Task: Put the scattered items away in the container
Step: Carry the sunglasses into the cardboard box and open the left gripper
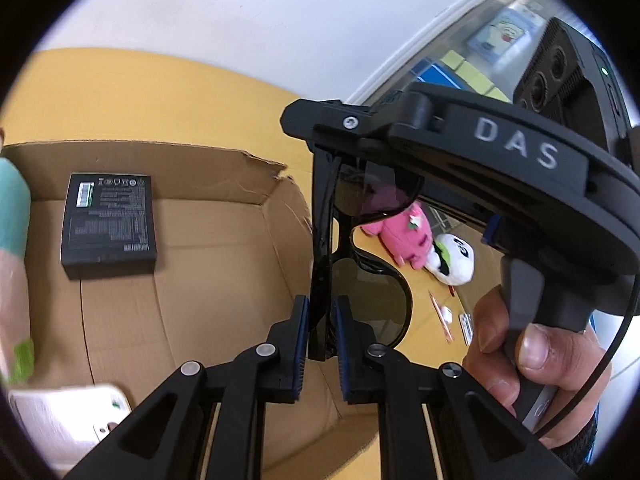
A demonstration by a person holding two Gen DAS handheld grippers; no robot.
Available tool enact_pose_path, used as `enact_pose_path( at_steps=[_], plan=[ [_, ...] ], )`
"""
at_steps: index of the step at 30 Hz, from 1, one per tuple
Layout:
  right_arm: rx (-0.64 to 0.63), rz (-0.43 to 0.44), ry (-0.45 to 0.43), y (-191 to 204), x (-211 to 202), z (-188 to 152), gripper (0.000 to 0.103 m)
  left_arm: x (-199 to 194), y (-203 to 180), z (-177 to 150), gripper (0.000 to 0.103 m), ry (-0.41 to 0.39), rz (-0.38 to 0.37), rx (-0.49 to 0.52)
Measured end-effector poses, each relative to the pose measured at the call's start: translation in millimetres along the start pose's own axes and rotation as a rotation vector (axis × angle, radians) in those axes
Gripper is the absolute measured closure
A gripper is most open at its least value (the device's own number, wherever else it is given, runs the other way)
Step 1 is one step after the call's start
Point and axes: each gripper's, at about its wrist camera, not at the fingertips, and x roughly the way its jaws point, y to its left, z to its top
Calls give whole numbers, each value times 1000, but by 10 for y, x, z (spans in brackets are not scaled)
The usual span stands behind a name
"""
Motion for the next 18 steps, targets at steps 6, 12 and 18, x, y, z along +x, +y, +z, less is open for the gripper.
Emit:
enact_pose_path(
  at_steps=[6, 12, 18],
  plan=[
    [19, -29, 61, -227, 575, 318, 83, 315, 296, 311, 92, 42, 0, -65],
    [52, -55, 124, -481, 1106, 380, 83, 752, 596, 436, 92, 110, 20, -126],
    [54, -101, 207, -694, 1587, 232, 83, 1148, 830, 374, 92, 181, 39, -175]
  ],
)
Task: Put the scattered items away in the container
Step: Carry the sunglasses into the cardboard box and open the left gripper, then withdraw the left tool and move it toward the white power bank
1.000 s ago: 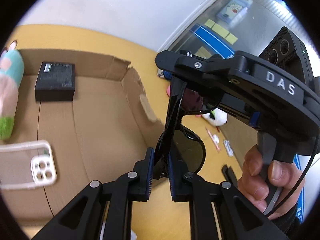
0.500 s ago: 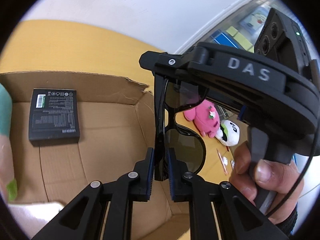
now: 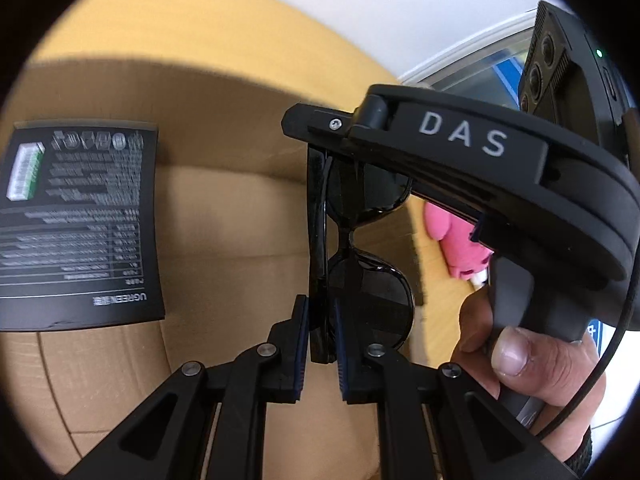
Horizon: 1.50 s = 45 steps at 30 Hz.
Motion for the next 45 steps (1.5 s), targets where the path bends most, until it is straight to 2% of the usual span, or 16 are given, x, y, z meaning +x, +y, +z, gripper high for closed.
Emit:
enact_pose_path(
  at_steps=[6, 8, 10, 11, 12, 13, 15, 17, 20, 25, 27, 30, 34, 40, 45],
  plan=[
    [20, -34, 87, -157, 448, -108, 83, 294, 181, -22, 92, 76, 46, -44],
    [22, -50, 111, -192, 566, -143, 83, 320, 226, -22, 91, 80, 21, -62],
    [44, -47, 107, -257, 616, -159, 82, 297, 220, -6, 87, 68, 47, -73],
    [60, -36, 95, -297, 606, -157, 76, 275, 198, 0, 85, 64, 63, -73],
    [68, -38, 88, -324, 586, -150, 72, 251, 167, 0, 78, 62, 87, -65],
    [66, -51, 78, -332, 539, -150, 66, 213, 123, -8, 67, 54, 121, -51],
    [32, -74, 49, -300, 387, -159, 51, 111, 38, -47, 54, 20, 165, -24],
    [-14, -73, -3, -235, 120, -193, 28, -46, -85, -127, 53, -18, 192, 17],
    [-86, -85, -121, -104, -452, -379, 10, -388, -330, -325, 52, -104, 246, 108],
    [-145, -121, -286, 162, -1347, -952, 0, -1189, -640, -836, 33, -328, 360, 274],
    [-157, -127, -341, 274, -1607, -1190, 0, -1445, -780, -1149, 31, -420, 422, 339],
    [-182, -153, -350, 354, -1776, -1627, 0, -1821, -905, -1574, 25, -527, 489, 408],
    [-223, -183, -361, 590, -1894, -2115, 0, -2185, -968, -1998, 24, -605, 529, 447],
    [-263, -201, -396, 777, -2021, -2520, 0, -2272, -931, -2359, 24, -619, 536, 451],
    [-270, -196, -404, 872, -2102, -2644, 0, -2229, -826, -2438, 24, -598, 533, 436]
  ],
)
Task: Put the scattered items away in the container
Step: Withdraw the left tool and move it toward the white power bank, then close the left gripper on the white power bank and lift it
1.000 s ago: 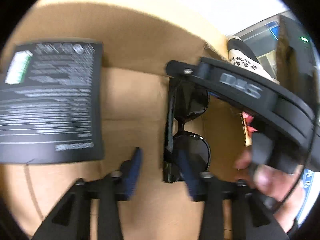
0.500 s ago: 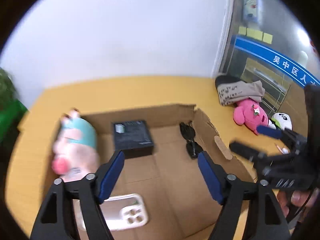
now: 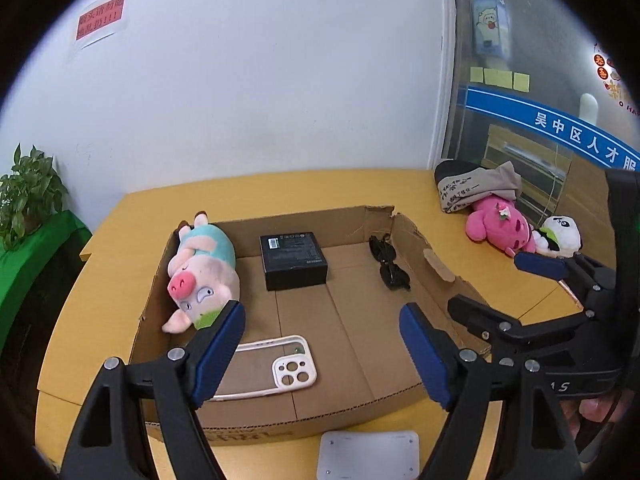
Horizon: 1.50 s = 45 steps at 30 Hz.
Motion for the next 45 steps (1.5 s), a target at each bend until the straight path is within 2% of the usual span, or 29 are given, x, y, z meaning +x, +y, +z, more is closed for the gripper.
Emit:
enact_pose_path(
  at_steps=[11, 16, 20, 22, 25, 28, 30, 34, 37, 39, 40, 41, 45],
  plan=[
    [-2, 2, -9, 50, -69, -18, 0, -9, 23, -73, 24, 4, -15, -9],
    [-1, 19, -1, 52, -73, -80, 0, 50, 41, -166, 24, 35, -45, -9],
    [-12, 78, 29, 33, -35, -299, 0, 145, 141, -405, 24, 115, -95, -19],
    [-30, 132, 78, 37, 39, -506, 0, 212, 201, -579, 24, 166, -122, -22],
    [-58, 257, 201, 147, 246, -875, 0, 402, 298, -879, 24, 267, -171, -53],
    [-100, 331, 264, 341, 410, -1135, 0, 608, 372, -1079, 24, 347, -208, -98],
    [-142, 353, 291, 481, 509, -1255, 0, 743, 413, -1182, 24, 383, -242, -127],
    [-209, 316, 339, 660, 671, -1431, 1, 944, 454, -1333, 25, 434, -299, -180],
    [-217, 323, 370, 707, 733, -1534, 2, 1062, 421, -1452, 32, 472, -330, -196],
    [-253, 297, 338, 754, 718, -1565, 4, 1062, 359, -1468, 34, 449, -345, -171],
    [-254, 309, 325, 760, 708, -1565, 12, 1068, 330, -1471, 50, 446, -355, -161],
    [-255, 312, 310, 766, 689, -1556, 18, 1083, 305, -1486, 50, 451, -377, -165],
    [-256, 314, 293, 783, 652, -1541, 18, 1061, 292, -1518, 50, 441, -365, -180]
  ],
)
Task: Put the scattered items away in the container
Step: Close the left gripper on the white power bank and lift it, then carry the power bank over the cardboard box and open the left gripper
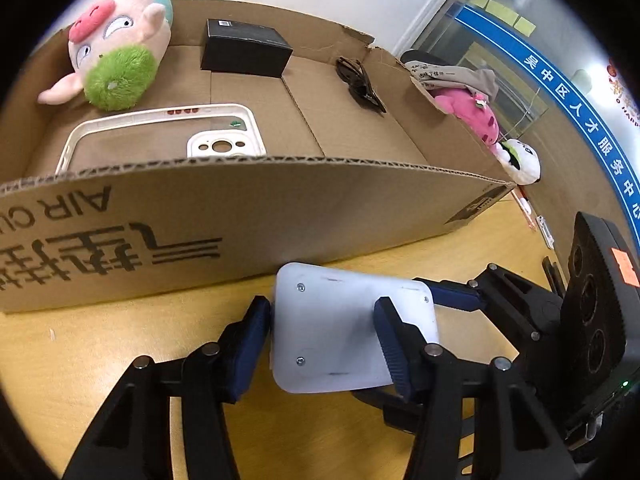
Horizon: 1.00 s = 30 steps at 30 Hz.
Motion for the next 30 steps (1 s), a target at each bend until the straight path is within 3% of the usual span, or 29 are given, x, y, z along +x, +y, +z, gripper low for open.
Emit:
enact_pose_path(
  at_steps=[9, 21, 30],
  plan=[
    [41, 1, -58, 14, -229, 3, 25, -411, -273, 35, 57, -105, 58, 36],
    [49, -95, -249, -112, -1094, 503, 26, -1158, -824, 550, 57, -323, 44, 161],
    [21, -174, -352, -267, -1467, 880, 26, -1412, -1079, 938, 57, -408, 33, 221]
  ],
)
